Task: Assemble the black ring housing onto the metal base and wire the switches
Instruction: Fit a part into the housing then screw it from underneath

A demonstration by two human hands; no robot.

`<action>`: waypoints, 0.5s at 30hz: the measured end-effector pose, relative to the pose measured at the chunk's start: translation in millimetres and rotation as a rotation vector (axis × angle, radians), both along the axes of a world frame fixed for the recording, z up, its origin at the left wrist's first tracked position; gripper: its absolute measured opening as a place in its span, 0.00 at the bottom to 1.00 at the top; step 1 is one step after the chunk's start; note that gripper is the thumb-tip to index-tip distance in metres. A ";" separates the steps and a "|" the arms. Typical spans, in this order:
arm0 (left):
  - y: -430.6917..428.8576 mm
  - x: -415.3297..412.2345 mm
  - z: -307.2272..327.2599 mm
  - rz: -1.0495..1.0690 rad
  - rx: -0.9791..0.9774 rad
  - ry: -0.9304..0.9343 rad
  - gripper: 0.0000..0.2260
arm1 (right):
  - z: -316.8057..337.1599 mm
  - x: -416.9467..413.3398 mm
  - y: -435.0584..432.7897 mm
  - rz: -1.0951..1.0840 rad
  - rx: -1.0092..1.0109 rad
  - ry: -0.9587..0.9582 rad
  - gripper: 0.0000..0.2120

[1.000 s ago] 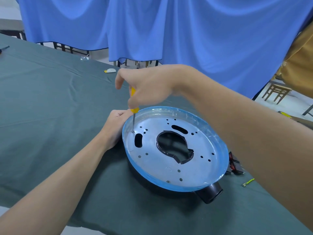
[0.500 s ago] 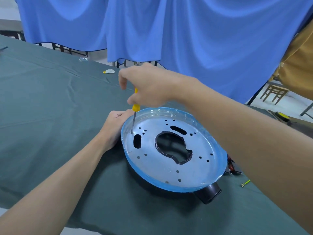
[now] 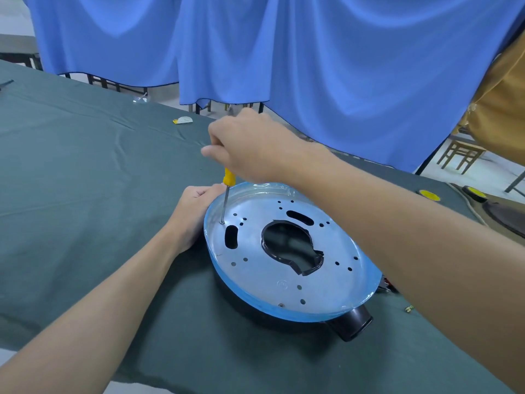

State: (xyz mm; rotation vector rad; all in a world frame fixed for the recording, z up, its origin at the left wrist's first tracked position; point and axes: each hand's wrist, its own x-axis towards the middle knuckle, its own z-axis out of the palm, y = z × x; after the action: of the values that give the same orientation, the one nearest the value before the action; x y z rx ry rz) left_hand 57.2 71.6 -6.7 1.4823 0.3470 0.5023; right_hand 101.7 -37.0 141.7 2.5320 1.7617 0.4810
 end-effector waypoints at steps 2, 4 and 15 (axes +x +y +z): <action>-0.5 -0.9 0.8 -0.004 0.007 0.003 0.24 | 0.6 -0.6 -1.8 -0.005 -0.037 0.111 0.15; -1.1 -2.1 1.3 -0.014 0.014 -0.006 0.23 | 10.7 -2.5 -6.1 0.014 -0.123 0.333 0.15; -1.2 -1.9 0.4 -0.011 0.017 -0.002 0.25 | 6.5 3.9 -6.1 -0.021 -0.151 0.125 0.17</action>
State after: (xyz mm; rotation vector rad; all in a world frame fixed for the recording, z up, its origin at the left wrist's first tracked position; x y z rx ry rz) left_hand 55.4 70.4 -6.3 1.4991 0.3341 0.4989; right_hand 105.7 -43.1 148.2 2.5216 1.7352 0.1841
